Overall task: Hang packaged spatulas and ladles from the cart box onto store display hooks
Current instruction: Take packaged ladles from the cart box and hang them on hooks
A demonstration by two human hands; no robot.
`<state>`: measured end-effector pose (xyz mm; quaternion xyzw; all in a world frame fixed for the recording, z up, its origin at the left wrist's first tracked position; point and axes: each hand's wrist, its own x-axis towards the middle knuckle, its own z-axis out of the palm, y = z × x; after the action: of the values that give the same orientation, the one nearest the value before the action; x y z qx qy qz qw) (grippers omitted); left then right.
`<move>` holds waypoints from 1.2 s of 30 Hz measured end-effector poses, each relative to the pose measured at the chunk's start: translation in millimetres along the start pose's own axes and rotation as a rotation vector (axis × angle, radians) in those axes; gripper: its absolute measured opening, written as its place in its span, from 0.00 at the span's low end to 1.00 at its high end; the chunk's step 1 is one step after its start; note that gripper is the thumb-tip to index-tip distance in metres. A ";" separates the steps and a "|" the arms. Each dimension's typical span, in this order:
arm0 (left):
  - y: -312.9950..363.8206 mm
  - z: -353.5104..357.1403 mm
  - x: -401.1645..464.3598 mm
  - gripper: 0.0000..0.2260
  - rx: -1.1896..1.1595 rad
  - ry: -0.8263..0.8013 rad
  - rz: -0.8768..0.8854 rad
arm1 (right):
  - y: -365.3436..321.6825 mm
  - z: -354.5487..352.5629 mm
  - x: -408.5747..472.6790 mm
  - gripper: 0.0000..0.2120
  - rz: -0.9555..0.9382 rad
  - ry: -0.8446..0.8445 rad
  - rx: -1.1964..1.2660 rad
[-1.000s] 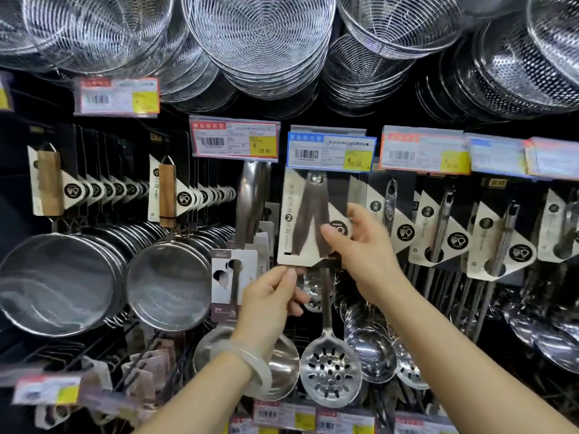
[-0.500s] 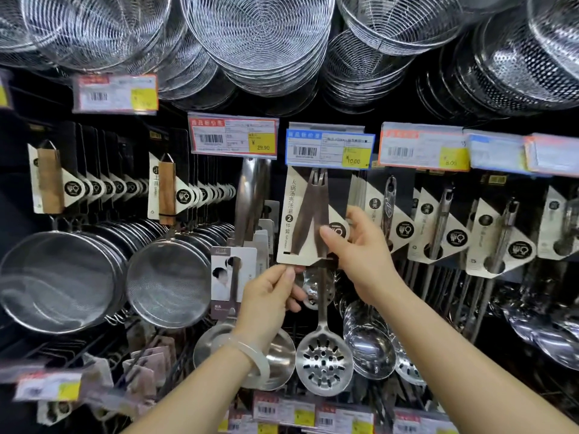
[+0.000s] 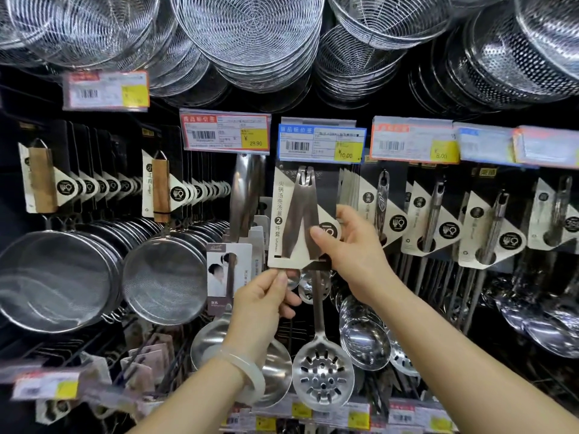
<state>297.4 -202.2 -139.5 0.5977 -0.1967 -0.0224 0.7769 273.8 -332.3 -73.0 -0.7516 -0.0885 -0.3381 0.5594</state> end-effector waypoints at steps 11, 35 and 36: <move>-8.8 1.6 -4.6 0.12 0.013 -0.001 -0.067 | 11.8 -2.3 -11.0 0.06 0.075 0.051 -0.031; 3.8 3.2 14.2 0.10 -0.001 -0.029 0.050 | -4.9 -0.5 7.7 0.04 0.016 0.062 -0.006; 0.7 3.4 13.3 0.11 0.000 -0.030 0.050 | -3.0 -1.1 6.3 0.04 0.014 0.060 -0.007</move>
<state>308.3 -208.8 -134.4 0.5921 -0.2232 -0.0120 0.7743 276.6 -333.7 -66.7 -0.7435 -0.0652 -0.3570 0.5617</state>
